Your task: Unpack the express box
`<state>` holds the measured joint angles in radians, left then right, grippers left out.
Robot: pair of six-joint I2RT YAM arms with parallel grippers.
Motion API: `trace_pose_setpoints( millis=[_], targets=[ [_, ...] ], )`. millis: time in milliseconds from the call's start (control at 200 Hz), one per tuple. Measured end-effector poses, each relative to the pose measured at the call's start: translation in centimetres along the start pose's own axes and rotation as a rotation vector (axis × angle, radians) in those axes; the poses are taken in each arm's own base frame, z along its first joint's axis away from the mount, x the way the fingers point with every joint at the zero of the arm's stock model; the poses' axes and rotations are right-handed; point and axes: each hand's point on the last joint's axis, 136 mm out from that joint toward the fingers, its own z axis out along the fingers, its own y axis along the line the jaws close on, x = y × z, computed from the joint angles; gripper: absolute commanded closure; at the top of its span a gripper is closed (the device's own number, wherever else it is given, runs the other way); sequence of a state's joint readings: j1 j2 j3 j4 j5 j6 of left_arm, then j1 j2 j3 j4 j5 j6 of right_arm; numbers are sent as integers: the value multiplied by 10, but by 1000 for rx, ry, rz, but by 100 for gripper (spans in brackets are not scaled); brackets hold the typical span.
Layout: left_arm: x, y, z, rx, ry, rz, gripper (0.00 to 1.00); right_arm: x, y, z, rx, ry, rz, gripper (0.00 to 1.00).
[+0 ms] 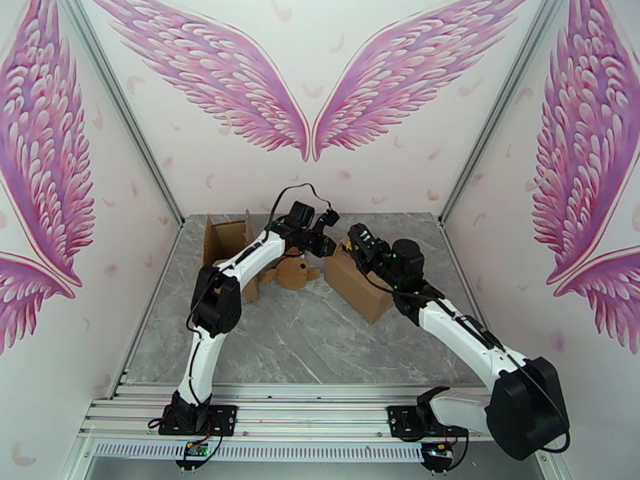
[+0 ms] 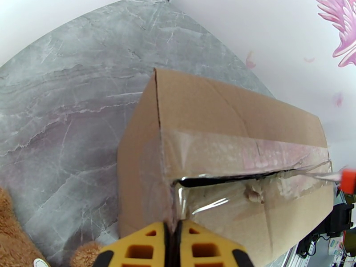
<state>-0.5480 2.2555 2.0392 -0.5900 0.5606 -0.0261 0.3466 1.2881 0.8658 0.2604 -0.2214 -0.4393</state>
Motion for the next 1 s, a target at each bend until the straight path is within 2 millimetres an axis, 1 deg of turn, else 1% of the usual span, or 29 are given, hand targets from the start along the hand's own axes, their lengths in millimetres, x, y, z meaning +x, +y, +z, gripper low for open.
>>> trace_pose_setpoints(
  millis=[110, 365, 660, 999],
  targets=[
    [0, 0, 0, 0, 0, 0, 91, 6, 0, 3, -3, 13, 4, 100],
    [0, 0, 0, -3, 0, 0, 91, 7, -1, 1, -1, 16, -1, 100],
    [0, 4, -1, -16, -2, -12, 93, 12, 2, -23, 18, 30, -14, 100],
    [0, 5, -2, -25, 0, -22, 94, 24, -2, -38, 48, 69, -26, 100]
  ],
)
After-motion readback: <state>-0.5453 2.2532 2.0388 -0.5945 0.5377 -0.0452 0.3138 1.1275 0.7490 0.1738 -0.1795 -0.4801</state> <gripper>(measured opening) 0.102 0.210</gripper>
